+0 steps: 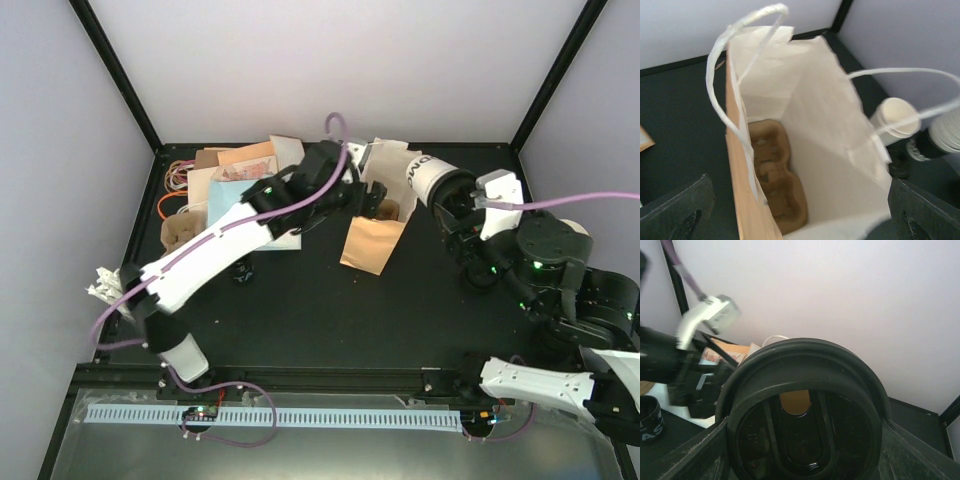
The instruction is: Pack the takeout coffee
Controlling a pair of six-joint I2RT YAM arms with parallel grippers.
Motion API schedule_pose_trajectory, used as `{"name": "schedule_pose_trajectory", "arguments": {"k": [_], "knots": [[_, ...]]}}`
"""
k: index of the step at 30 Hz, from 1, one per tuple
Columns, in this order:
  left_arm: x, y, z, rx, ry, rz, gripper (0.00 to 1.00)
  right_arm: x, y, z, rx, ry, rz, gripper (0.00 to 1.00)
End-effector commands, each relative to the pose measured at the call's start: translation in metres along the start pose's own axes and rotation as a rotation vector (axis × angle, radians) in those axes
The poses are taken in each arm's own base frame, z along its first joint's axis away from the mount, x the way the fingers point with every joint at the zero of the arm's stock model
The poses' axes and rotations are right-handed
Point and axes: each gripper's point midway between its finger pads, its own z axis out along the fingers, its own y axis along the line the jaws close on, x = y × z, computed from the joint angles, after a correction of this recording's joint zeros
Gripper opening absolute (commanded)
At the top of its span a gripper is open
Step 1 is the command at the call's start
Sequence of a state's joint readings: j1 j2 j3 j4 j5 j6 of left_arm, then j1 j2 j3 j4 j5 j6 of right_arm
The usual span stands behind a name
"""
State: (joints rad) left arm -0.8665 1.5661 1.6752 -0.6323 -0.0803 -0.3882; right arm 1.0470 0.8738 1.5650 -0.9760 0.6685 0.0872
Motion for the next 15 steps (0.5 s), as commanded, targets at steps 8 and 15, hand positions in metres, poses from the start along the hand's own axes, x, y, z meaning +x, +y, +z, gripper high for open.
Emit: {"name": "schedule_pose_trajectory", "arguments": {"k": [8,15], "knots": [[-0.002,0.043,0.053,-0.358,0.106,0.007,0.89,0.002,-0.030,-0.025,0.056,-0.029,0.038,0.66],[0.007,0.037,0.075,-0.302,0.159,0.056,0.57,0.007,-0.028,-0.028,0.035,-0.008,0.019,0.65]]}}
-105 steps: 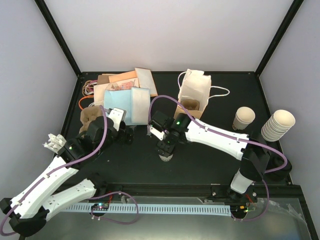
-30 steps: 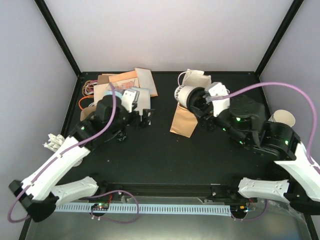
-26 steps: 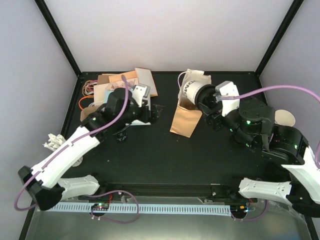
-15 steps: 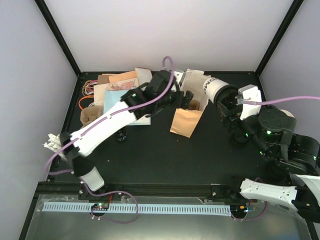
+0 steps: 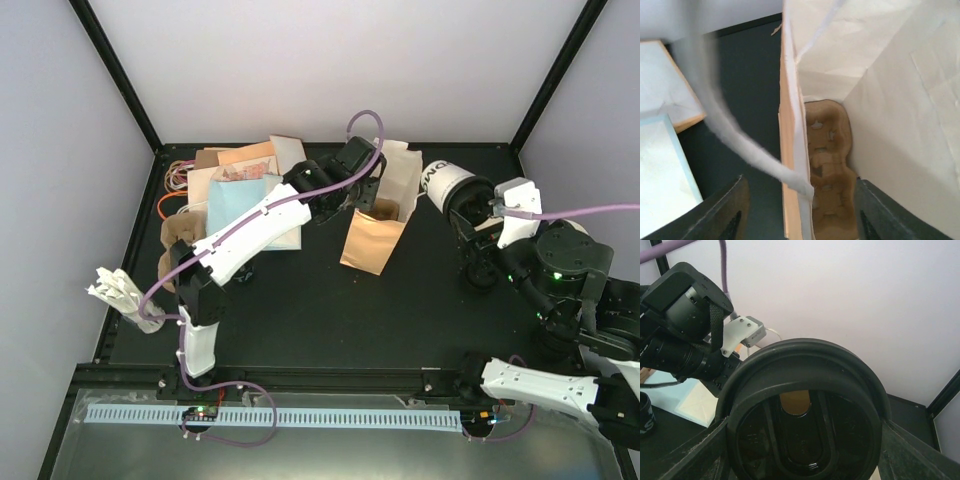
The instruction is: Pack the takeout coffee
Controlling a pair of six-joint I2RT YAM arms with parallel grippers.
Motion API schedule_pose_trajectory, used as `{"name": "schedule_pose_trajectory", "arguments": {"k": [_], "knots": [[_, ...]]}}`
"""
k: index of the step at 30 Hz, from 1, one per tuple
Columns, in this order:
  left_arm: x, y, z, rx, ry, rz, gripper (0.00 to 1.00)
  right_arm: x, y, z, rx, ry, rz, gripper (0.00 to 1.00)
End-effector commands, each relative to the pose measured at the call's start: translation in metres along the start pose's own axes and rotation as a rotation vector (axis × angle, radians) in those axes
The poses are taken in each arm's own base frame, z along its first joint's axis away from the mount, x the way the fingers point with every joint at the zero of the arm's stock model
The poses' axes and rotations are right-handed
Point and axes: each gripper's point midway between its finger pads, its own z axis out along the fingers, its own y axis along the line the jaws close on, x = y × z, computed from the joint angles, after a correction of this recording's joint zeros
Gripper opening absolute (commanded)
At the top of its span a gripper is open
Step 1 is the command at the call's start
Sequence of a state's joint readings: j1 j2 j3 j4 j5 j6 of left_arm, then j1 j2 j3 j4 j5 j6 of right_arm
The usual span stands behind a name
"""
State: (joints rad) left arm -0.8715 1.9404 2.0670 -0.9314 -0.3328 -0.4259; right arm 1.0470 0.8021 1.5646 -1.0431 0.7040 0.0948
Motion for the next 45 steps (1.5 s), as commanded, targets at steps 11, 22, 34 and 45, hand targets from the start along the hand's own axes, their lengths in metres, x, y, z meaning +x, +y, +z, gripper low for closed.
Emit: {"name": "schedule_pose_trajectory", "arguments": {"k": [11,22,34,45], "knots": [[-0.001,-0.001,-0.019,0.047,0.036,0.144,0.02,0.012,0.028,0.012,-0.091,0.122,-0.059,0.64],[0.041,0.005,-0.069,0.192,0.124,0.339,0.02,0.011,0.045,0.014,-0.167,0.169,-0.069,0.64],[0.095,0.009,-0.123,0.417,0.078,0.497,0.01,0.052,0.098,0.020,-0.394,0.341,-0.138,0.59],[0.102,0.019,-0.138,0.419,0.007,0.560,0.02,0.069,0.127,0.042,-0.441,0.400,-0.172,0.58]]}}
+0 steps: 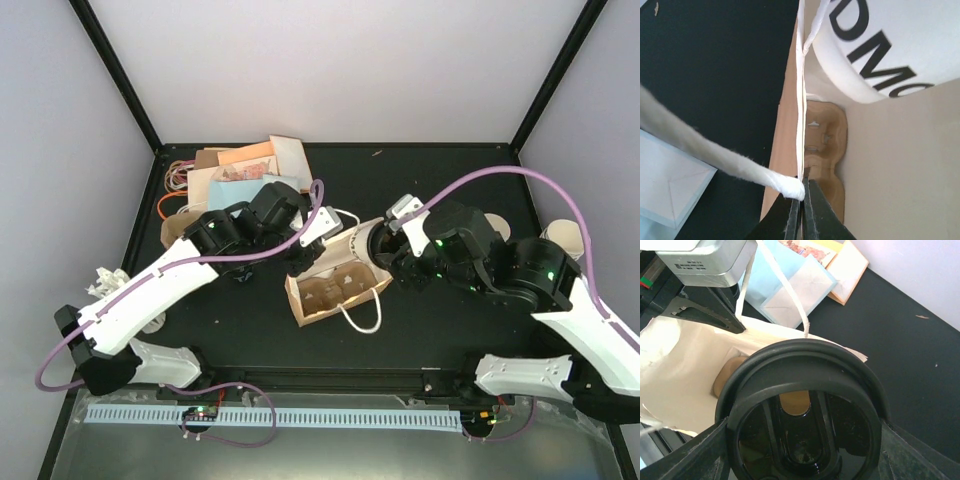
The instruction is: Pack the takeout coffee
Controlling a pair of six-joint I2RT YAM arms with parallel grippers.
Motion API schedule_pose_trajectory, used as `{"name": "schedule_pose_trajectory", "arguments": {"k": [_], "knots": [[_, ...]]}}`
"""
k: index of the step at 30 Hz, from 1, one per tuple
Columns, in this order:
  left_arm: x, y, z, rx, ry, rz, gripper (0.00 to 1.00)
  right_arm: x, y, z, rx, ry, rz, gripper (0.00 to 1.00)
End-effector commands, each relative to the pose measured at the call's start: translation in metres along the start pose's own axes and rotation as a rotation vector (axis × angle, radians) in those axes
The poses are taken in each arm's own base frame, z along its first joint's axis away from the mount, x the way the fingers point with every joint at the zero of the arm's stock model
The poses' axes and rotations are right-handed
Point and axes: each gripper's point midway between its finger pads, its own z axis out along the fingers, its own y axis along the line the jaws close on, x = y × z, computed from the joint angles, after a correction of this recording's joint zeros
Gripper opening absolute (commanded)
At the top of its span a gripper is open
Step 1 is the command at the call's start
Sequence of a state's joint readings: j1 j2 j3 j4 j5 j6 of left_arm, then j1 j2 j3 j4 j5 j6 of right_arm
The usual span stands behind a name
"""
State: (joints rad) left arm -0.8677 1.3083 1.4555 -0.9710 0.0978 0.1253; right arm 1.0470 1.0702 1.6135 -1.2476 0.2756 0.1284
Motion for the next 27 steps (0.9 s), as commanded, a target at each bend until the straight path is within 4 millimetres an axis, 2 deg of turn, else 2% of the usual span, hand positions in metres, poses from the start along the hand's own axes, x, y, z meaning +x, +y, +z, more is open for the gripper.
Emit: {"name": "schedule_pose_trajectory", "arguments": {"k": [1,3,4,8,14,17,20,23,27], "knots": [[-0.015,0.007,-0.006,-0.042,-0.074,0.026,0.02,-0.003,0.013,0.010,-0.052,0.009,-0.023,0.58],[-0.018,0.013,-0.003,-0.074,-0.091,0.013,0.02,0.003,0.014,0.018,-0.048,0.044,-0.029,0.57],[-0.021,0.016,-0.012,-0.098,-0.126,0.009,0.02,0.006,0.015,0.021,-0.050,0.055,-0.028,0.55],[-0.031,0.020,-0.018,-0.131,-0.197,0.018,0.02,0.018,0.022,0.031,-0.075,0.077,-0.006,0.54],[-0.044,0.030,-0.036,-0.226,-0.284,0.055,0.01,0.038,0.028,0.035,-0.098,0.106,0.041,0.52],[-0.052,0.024,-0.042,-0.227,-0.331,0.105,0.02,0.050,0.031,0.039,-0.104,0.110,0.067,0.51],[-0.051,0.014,-0.034,-0.223,-0.329,0.168,0.02,0.063,0.035,0.050,-0.097,0.114,0.085,0.50],[-0.039,0.005,-0.014,-0.254,-0.311,0.216,0.01,0.077,0.037,0.068,-0.073,0.085,0.105,0.50],[-0.026,-0.005,-0.001,-0.295,-0.317,0.234,0.02,0.079,0.031,0.072,-0.036,-0.002,0.159,0.50]]}}
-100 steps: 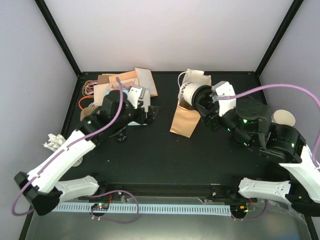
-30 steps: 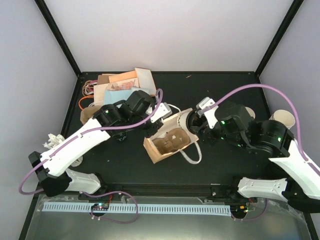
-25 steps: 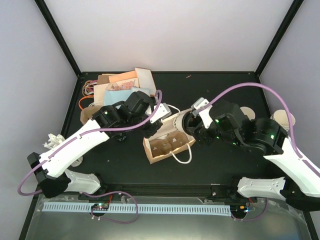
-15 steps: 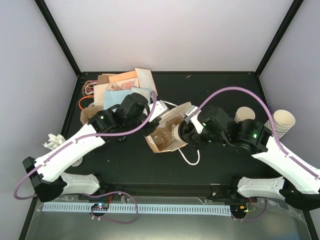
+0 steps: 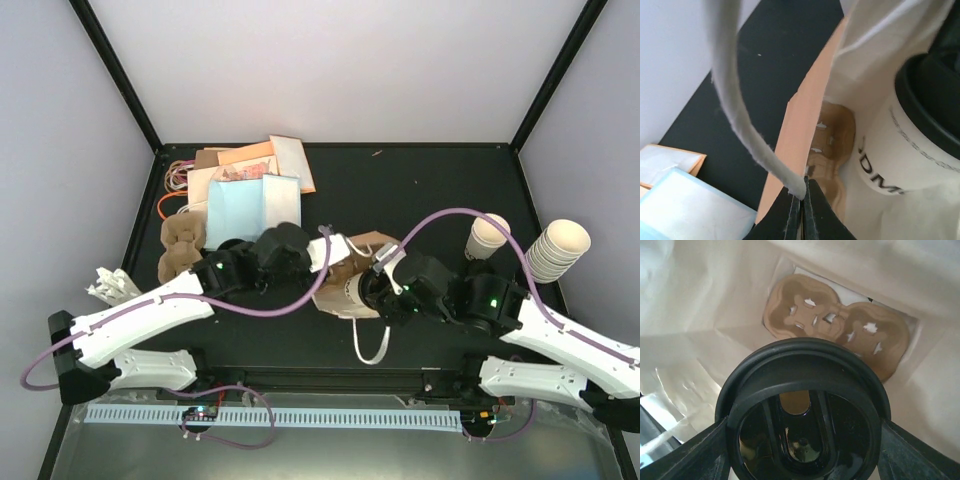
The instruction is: Pack the takeout coffee
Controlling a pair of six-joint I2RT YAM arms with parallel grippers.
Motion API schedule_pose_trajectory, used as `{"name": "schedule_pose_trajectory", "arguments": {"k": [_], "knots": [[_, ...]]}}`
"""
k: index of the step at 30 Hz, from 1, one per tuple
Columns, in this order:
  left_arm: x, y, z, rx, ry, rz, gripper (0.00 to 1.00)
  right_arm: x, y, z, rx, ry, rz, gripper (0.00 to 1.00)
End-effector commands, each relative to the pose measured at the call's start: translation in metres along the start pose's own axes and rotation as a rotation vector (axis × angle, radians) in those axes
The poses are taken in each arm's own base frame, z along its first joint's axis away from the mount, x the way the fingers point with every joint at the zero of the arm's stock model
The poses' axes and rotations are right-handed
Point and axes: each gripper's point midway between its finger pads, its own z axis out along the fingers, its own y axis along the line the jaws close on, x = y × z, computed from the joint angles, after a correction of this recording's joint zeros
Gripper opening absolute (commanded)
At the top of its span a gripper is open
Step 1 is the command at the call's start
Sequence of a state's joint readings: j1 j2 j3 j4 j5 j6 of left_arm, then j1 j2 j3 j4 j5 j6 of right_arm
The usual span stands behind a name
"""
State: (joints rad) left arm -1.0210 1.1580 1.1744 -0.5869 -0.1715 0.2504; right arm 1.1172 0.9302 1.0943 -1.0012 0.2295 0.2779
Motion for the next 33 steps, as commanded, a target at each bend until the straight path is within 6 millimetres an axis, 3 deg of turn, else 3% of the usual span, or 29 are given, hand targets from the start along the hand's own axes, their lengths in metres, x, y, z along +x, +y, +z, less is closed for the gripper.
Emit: {"name": "schedule_pose_trajectory", "arguments": {"k": [1,10,15,24,33], "knots": [[-0.013,0.004,-0.004,-0.106,-0.085,0.014,0.02,-0.019,-0.008,-0.006,0.037,-0.156,0.097,0.50],[-0.019,-0.007,-0.008,-0.079,-0.109,-0.035,0.01,-0.033,-0.013,-0.013,0.094,-0.184,0.075,0.51],[-0.027,-0.002,-0.011,-0.099,-0.120,-0.069,0.02,-0.042,-0.012,-0.003,0.139,-0.215,0.050,0.51],[-0.032,0.004,-0.013,-0.123,-0.087,-0.102,0.02,-0.013,-0.014,0.034,0.264,-0.166,0.029,0.51],[-0.026,0.002,0.003,-0.129,0.033,-0.203,0.02,0.011,-0.013,0.043,0.206,-0.224,0.166,0.51]]}}
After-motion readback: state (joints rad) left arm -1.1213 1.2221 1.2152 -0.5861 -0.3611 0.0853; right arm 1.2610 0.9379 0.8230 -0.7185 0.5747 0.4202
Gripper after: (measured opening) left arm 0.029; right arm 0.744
